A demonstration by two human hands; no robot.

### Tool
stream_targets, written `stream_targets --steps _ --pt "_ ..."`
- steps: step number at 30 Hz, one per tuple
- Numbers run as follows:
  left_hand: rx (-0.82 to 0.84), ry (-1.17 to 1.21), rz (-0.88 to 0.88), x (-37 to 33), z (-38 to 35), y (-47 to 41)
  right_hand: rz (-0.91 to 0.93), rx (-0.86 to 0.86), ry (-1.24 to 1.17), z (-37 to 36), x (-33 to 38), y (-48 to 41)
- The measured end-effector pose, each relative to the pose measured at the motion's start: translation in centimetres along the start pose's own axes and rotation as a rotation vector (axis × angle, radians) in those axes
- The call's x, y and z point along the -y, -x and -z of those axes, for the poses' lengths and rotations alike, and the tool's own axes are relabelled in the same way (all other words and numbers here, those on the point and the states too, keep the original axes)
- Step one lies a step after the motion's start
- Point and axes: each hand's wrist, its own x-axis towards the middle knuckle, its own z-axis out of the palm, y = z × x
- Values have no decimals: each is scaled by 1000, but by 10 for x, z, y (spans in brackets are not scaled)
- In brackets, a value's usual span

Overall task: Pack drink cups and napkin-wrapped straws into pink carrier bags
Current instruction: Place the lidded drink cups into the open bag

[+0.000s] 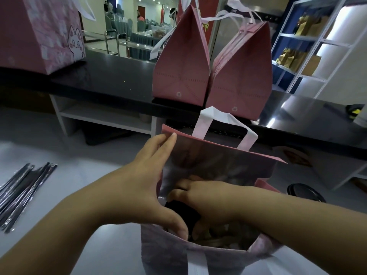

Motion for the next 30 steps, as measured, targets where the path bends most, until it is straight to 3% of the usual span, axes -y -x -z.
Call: stream_targets --steps 9,16,21,25,30 --pt "-153 26 -48 6 -2 -2 -33 -148 -141 17 -8 29" --pt "-489 -84 -107 -2 3 -3 -73 -512 -305 41 -19 99" --pt "-646 -39 -146 -49 -2 -2 -80 -806 -514 28 -33 145" --pt "-666 -111 -209 -102 -21 -9 -86 -1064 -656 4 -49 179" --pt "-597 -220 -356 -166 -61 -27 -287 -1129 -737 -47 -75 218"
